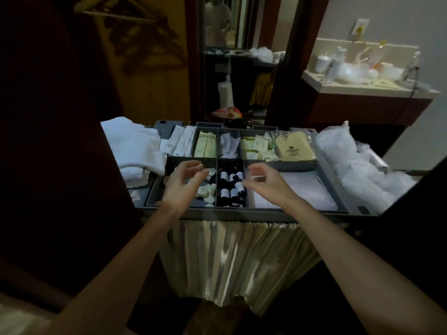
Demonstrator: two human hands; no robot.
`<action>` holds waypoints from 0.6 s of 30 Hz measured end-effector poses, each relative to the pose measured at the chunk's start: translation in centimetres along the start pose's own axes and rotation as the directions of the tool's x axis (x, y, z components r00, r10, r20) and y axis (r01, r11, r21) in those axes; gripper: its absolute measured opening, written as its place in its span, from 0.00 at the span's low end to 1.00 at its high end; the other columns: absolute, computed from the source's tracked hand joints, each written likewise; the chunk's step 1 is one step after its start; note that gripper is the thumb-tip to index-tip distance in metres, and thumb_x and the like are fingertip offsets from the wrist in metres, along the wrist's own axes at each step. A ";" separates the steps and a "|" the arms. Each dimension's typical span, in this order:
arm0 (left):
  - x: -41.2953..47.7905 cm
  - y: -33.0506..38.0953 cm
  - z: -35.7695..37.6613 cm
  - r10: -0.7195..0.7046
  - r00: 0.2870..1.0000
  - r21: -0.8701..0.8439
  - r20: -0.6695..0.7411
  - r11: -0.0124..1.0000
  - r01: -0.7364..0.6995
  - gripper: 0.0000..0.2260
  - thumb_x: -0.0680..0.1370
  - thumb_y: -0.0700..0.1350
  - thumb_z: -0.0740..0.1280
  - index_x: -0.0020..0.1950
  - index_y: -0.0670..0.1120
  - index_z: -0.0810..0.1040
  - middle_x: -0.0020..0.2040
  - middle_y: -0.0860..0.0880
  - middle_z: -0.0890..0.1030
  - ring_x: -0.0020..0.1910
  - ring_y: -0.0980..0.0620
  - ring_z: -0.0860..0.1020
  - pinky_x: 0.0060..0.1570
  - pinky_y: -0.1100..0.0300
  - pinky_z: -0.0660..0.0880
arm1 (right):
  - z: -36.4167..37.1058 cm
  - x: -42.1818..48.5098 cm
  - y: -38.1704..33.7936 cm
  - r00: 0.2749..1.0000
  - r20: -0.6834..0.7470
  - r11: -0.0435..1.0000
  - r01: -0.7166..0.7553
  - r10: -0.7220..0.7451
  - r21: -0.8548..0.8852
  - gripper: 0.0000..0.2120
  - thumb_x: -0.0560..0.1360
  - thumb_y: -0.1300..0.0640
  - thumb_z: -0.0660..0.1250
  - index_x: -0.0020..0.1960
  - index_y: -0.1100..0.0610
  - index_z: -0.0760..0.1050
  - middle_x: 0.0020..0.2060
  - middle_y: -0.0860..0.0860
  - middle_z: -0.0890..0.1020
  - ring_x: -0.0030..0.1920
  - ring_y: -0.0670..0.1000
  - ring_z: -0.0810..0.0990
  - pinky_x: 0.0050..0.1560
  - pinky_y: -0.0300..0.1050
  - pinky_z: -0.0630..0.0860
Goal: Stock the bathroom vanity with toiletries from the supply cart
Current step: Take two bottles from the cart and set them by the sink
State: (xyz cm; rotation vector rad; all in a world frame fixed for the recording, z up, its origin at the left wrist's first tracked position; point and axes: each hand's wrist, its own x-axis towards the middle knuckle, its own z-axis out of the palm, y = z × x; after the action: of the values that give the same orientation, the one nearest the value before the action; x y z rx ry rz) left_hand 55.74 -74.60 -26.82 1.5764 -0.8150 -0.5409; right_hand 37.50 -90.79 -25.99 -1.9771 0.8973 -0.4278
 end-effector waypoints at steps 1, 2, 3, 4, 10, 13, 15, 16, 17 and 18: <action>0.5 -0.6 0.4 -0.007 1.000 0.007 -0.005 1.000 0.007 0.10 0.80 0.50 0.71 0.60 0.54 0.78 0.59 0.50 0.82 0.60 0.56 0.79 0.53 0.64 0.75 | 0.0 1.0 1.1 0.999 0.031 0.998 0.017 -0.015 -0.058 0.26 0.76 0.49 0.73 0.71 0.52 0.70 0.61 0.45 0.75 0.62 0.46 0.74 0.57 0.41 0.69; 0.9 -1.3 0.8 -0.016 1.000 0.020 -0.008 1.000 0.016 0.10 0.80 0.51 0.71 0.60 0.55 0.78 0.59 0.51 0.82 0.60 0.57 0.79 0.56 0.63 0.76 | 0.0 2.0 2.2 0.998 0.062 0.993 0.032 -0.025 -0.112 0.27 0.76 0.50 0.74 0.71 0.53 0.69 0.61 0.45 0.74 0.61 0.45 0.73 0.57 0.40 0.69; 1.2 -1.9 1.3 -0.029 1.000 0.041 -0.010 0.999 0.029 0.12 0.79 0.52 0.70 0.62 0.55 0.78 0.59 0.52 0.82 0.59 0.59 0.79 0.58 0.62 0.76 | 0.0 3.0 3.3 0.995 0.091 0.986 0.047 -0.033 -0.158 0.28 0.76 0.51 0.74 0.72 0.54 0.69 0.61 0.45 0.74 0.61 0.45 0.73 0.58 0.40 0.69; 1.5 -2.5 1.8 -0.050 0.999 0.067 -0.008 0.996 0.051 0.15 0.79 0.54 0.70 0.65 0.54 0.77 0.59 0.54 0.81 0.59 0.60 0.79 0.59 0.61 0.75 | -0.1 4.0 4.4 0.992 0.119 0.978 0.064 -0.041 -0.201 0.29 0.75 0.51 0.75 0.72 0.55 0.69 0.63 0.46 0.74 0.63 0.46 0.73 0.58 0.41 0.69; 2.6 -5.4 4.6 -0.143 0.990 0.161 -0.018 0.976 0.144 0.22 0.79 0.55 0.69 0.72 0.51 0.73 0.64 0.53 0.78 0.61 0.60 0.77 0.52 0.70 0.74 | 0.2 9.4 8.1 0.960 0.264 0.841 0.220 -0.096 -0.494 0.38 0.70 0.46 0.76 0.75 0.55 0.66 0.70 0.54 0.73 0.69 0.58 0.70 0.64 0.53 0.72; 3.0 -6.3 5.3 -0.166 0.986 0.203 -0.015 0.965 0.166 0.25 0.78 0.57 0.69 0.72 0.50 0.72 0.66 0.53 0.77 0.64 0.59 0.75 0.62 0.60 0.74 | 0.8 11.1 8.9 0.932 0.343 0.768 0.305 -0.119 -0.563 0.41 0.69 0.44 0.75 0.77 0.54 0.63 0.74 0.53 0.67 0.73 0.58 0.64 0.68 0.55 0.69; 3.8 -6.9 5.3 -0.188 0.982 0.206 -0.010 0.961 0.186 0.24 0.78 0.57 0.70 0.72 0.51 0.72 0.66 0.53 0.77 0.64 0.58 0.75 0.64 0.56 0.74 | 1.0 12.1 9.2 0.915 0.384 0.731 0.347 -0.125 -0.588 0.43 0.68 0.44 0.75 0.77 0.54 0.61 0.77 0.54 0.63 0.75 0.59 0.60 0.71 0.56 0.66; 4.2 -7.2 5.3 -0.194 0.981 0.209 -0.016 0.959 0.193 0.23 0.78 0.56 0.70 0.71 0.51 0.73 0.66 0.53 0.77 0.64 0.58 0.76 0.63 0.57 0.74 | 1.1 12.6 9.3 0.911 0.396 0.718 0.354 -0.118 -0.599 0.44 0.68 0.45 0.75 0.78 0.54 0.60 0.77 0.55 0.61 0.76 0.59 0.59 0.72 0.56 0.64; 4.6 -7.5 5.2 -0.194 0.981 0.214 -0.025 0.957 0.194 0.21 0.79 0.54 0.70 0.70 0.51 0.74 0.65 0.52 0.78 0.64 0.58 0.76 0.61 0.59 0.74 | 1.3 13.0 9.3 0.907 0.406 0.704 0.359 -0.110 -0.612 0.45 0.68 0.45 0.75 0.79 0.53 0.59 0.78 0.55 0.60 0.77 0.59 0.57 0.73 0.56 0.63; 5.1 -7.7 5.2 -0.191 0.981 0.214 -0.038 0.957 0.194 0.19 0.79 0.52 0.70 0.69 0.50 0.74 0.63 0.52 0.79 0.63 0.58 0.76 0.59 0.62 0.74 | 1.4 13.3 9.3 0.904 0.417 0.689 0.362 -0.095 -0.628 0.46 0.69 0.45 0.75 0.79 0.53 0.57 0.78 0.56 0.59 0.78 0.59 0.56 0.73 0.56 0.62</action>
State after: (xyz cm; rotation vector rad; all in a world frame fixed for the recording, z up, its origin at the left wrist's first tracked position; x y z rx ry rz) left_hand 56.73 -81.55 -34.75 1.8731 -0.7306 -0.5925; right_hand 43.44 -102.88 -35.17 -2.7729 0.6042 0.1889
